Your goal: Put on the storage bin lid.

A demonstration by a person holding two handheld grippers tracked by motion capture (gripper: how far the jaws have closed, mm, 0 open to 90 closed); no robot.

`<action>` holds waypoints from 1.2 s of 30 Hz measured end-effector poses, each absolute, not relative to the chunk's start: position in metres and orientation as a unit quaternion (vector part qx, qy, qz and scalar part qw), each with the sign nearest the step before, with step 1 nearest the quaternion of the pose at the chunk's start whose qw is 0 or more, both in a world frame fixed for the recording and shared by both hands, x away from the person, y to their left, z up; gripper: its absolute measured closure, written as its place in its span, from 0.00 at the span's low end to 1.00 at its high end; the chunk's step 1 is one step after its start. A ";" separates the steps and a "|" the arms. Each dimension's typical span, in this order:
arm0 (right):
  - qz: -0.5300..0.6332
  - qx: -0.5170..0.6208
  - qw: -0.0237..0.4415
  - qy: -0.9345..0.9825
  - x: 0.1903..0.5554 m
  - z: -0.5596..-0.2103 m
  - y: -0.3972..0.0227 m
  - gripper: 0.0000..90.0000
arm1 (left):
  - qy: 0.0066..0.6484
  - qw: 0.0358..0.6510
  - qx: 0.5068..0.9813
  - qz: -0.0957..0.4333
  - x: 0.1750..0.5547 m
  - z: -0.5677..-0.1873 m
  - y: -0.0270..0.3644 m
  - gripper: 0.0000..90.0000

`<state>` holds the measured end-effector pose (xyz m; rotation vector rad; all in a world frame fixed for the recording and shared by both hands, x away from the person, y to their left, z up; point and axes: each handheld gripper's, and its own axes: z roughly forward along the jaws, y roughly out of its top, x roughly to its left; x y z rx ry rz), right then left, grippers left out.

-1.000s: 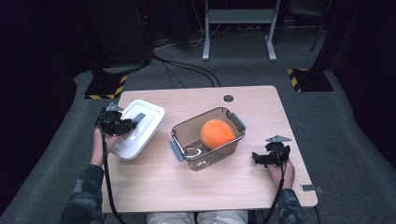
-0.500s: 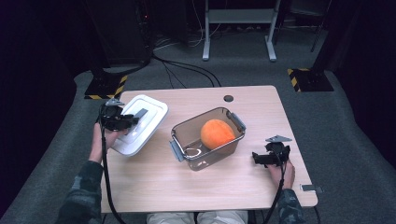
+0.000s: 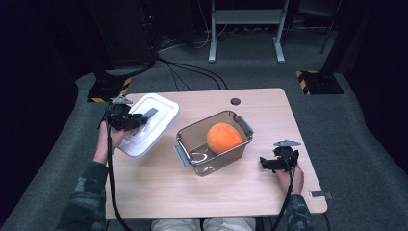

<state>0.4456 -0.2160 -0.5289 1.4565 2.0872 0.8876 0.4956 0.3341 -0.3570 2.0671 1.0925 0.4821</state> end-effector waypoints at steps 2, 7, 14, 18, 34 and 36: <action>0.321 0.527 0.221 0.755 0.446 -0.529 -0.216 0.00 | 0.425 0.371 0.804 0.188 0.496 -0.356 0.333 0.74; 0.321 0.527 0.221 0.755 0.446 -0.529 -0.216 0.00 | 0.418 0.374 0.807 0.185 0.496 -0.350 0.325 0.74; 0.321 0.527 0.221 0.755 0.446 -0.529 -0.216 0.00 | 0.403 0.379 0.813 0.181 0.497 -0.339 0.313 0.74; 0.322 0.527 0.220 0.755 0.446 -0.529 -0.216 0.00 | 0.398 0.382 0.814 0.180 0.497 -0.336 0.306 0.74; 0.322 0.527 0.220 0.755 0.446 -0.529 -0.216 0.00 | 0.376 0.399 0.819 0.170 0.498 -0.323 0.285 0.74; 0.322 0.527 0.220 0.755 0.446 -0.529 -0.216 0.00 | 0.373 0.402 0.820 0.167 0.498 -0.321 0.282 0.74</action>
